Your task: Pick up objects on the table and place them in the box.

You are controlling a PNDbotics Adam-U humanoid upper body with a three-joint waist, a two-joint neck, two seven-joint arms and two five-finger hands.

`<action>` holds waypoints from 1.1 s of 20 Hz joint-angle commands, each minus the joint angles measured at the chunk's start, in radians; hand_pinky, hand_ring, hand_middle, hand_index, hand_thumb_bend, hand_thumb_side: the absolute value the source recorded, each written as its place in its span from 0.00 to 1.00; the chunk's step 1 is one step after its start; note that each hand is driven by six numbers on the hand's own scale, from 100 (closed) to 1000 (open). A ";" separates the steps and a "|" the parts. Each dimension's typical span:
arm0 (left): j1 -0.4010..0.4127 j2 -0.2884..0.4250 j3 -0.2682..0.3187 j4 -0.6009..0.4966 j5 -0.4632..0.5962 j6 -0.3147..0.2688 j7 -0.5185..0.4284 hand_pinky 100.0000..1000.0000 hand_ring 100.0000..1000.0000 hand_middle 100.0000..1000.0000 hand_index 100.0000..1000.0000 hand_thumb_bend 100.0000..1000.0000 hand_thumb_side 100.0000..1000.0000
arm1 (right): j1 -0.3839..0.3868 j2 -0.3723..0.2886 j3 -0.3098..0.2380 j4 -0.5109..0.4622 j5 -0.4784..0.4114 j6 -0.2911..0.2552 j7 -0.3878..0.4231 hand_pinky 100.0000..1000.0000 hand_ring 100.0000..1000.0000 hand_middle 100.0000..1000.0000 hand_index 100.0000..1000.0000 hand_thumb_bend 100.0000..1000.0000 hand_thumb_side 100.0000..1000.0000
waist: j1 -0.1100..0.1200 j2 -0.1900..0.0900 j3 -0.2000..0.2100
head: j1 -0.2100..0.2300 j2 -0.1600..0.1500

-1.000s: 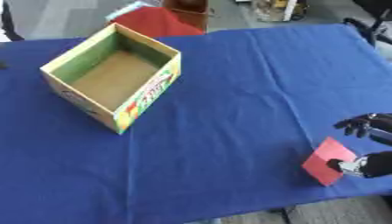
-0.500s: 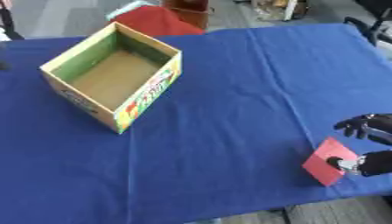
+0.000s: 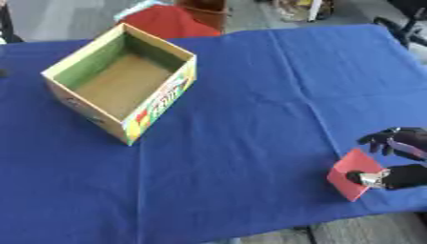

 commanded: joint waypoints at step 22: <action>0.005 0.016 0.003 -0.017 -0.006 0.011 -0.007 0.53 0.68 0.65 0.86 0.00 0.89 | 0.022 -0.056 -0.062 -0.100 -0.019 0.046 -0.036 0.74 0.71 0.72 0.94 0.45 0.95 | -0.020 -0.020 -0.014 | -0.003 0.008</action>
